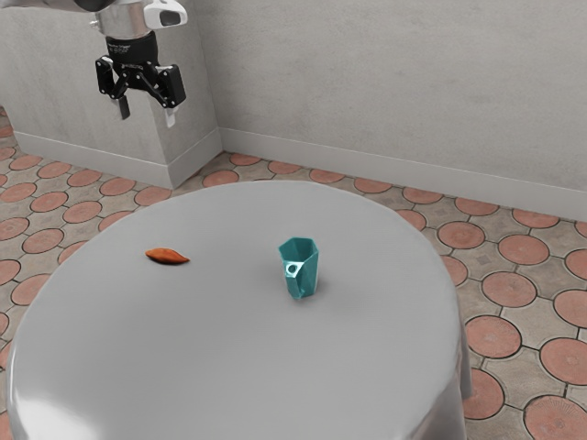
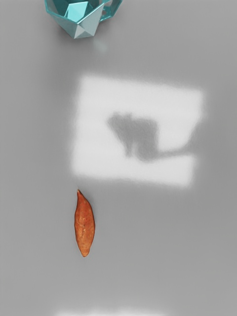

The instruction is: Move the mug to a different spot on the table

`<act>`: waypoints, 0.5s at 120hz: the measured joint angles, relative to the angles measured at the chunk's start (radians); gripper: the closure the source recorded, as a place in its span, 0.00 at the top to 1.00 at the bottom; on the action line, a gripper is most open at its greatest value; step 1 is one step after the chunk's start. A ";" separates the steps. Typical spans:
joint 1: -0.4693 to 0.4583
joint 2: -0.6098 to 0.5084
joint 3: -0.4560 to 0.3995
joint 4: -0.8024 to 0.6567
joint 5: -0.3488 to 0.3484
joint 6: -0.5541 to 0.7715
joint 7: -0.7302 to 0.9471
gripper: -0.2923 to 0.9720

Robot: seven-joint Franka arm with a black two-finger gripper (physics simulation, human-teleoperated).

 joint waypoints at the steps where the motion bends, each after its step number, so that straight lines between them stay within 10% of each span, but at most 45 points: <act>1: 0.000 0.000 0.000 0.000 0.000 0.000 0.000 0.77; 60: -0.180 0.012 -0.089 -0.009 -0.041 0.032 -0.108 0.77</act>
